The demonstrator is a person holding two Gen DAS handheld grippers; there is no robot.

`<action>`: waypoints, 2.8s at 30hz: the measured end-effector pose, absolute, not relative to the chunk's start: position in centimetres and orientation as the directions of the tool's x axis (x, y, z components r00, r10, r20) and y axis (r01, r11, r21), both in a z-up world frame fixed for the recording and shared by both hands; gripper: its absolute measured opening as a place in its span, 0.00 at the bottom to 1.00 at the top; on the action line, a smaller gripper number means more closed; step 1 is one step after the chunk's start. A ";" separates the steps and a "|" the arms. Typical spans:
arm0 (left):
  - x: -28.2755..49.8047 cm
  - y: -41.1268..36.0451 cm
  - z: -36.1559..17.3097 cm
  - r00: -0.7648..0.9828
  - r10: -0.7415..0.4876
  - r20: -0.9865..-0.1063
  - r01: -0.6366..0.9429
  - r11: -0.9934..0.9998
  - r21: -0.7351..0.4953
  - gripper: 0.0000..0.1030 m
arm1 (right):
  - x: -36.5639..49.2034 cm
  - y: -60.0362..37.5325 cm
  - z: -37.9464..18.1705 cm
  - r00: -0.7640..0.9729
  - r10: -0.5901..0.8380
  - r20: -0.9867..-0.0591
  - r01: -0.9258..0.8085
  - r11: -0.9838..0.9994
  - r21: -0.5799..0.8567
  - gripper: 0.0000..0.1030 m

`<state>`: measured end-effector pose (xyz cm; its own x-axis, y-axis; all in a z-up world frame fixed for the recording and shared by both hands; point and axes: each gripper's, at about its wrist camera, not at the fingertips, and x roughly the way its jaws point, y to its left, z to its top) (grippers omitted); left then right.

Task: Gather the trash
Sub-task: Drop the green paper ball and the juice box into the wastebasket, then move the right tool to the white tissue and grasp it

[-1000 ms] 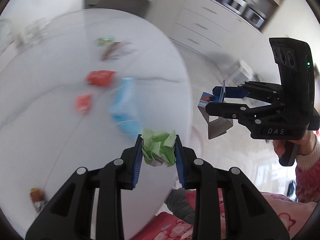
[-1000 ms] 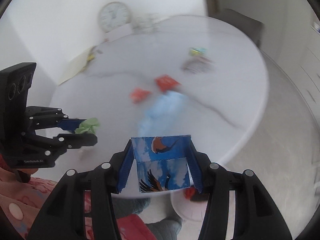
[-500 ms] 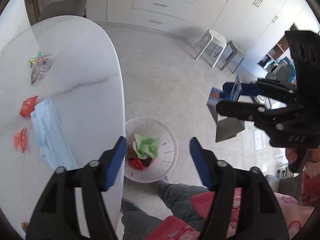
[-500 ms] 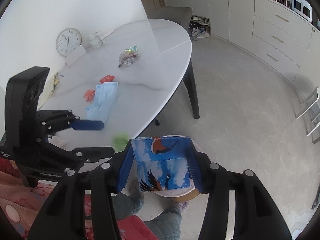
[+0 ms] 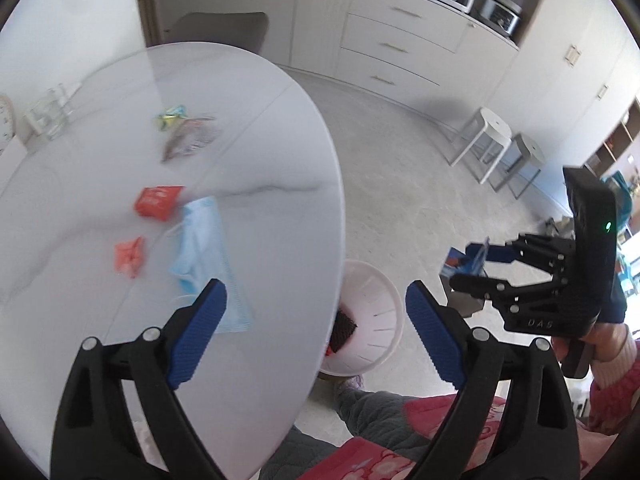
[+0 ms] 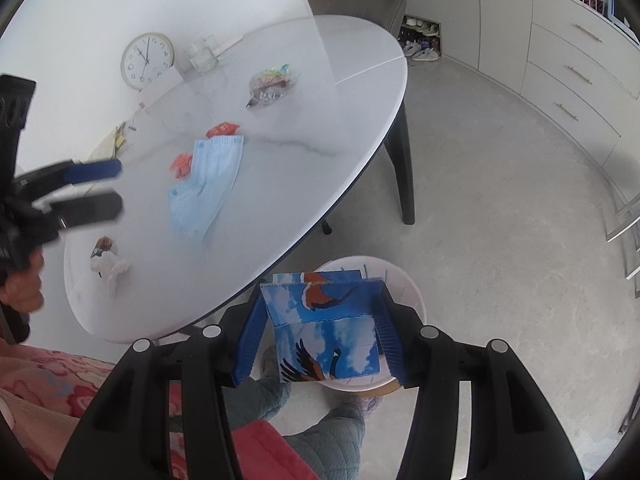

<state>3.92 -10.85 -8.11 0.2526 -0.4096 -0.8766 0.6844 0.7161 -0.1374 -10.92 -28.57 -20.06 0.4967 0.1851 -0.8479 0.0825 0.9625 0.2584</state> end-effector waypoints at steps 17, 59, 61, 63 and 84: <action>6.9 1.4 -5.8 0.423 -0.304 -0.854 0.466 0.881 -0.083 0.92 | -7.0 -24.4 -14.7 0.602 0.073 -0.795 0.120 0.976 0.180 0.98; 5.3 25.5 -13.7 0.305 -0.195 -0.932 0.258 0.959 -0.116 0.92 | 2.0 12.6 -26.0 0.209 0.413 -0.886 -0.707 0.690 0.155 0.74; 5.4 25.2 -14.1 0.293 -0.206 -0.934 0.275 0.953 -0.124 0.92 | 2.3 13.0 -26.6 0.193 0.398 -0.897 -0.708 0.689 0.153 0.62; 5.6 25.0 -14.2 0.287 -0.216 -0.933 0.282 0.950 -0.133 0.92 | 2.4 13.1 -26.9 0.182 0.381 -0.906 -0.704 0.694 0.151 0.39; 6.7 17.7 -21.7 0.204 -0.189 -0.961 0.036 0.982 -0.185 0.76 | 0.4 -0.3 -20.8 0.255 0.378 -0.890 -0.525 0.827 0.201 0.15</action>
